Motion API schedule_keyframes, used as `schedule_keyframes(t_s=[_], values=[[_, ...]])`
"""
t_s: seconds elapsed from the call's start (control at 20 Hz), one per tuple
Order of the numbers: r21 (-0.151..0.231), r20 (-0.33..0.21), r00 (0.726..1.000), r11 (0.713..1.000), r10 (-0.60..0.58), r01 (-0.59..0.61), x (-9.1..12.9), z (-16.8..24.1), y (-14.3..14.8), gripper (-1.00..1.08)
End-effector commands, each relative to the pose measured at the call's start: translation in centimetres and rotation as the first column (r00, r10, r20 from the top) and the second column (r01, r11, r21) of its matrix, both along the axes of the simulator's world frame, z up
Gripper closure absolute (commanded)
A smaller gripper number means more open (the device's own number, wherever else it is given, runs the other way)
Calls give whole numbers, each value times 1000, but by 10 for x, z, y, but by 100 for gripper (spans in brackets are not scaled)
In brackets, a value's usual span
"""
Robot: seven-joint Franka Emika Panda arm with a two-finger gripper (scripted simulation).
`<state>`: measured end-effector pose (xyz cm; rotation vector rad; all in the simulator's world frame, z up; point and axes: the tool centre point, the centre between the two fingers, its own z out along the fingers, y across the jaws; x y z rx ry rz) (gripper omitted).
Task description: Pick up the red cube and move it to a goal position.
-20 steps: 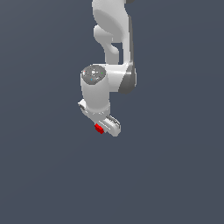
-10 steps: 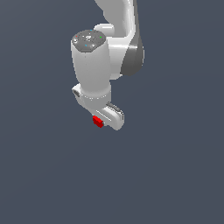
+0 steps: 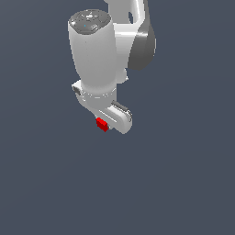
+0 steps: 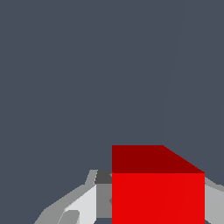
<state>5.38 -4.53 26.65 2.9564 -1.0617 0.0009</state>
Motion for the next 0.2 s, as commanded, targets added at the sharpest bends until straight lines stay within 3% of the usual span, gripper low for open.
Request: schedule_keyframes(t_s=[0.0,0.15], values=[[0,0,1000,1000,0,0,1,1,0,108],[1,0,1000,1000,0,0,1,0,0,108]])
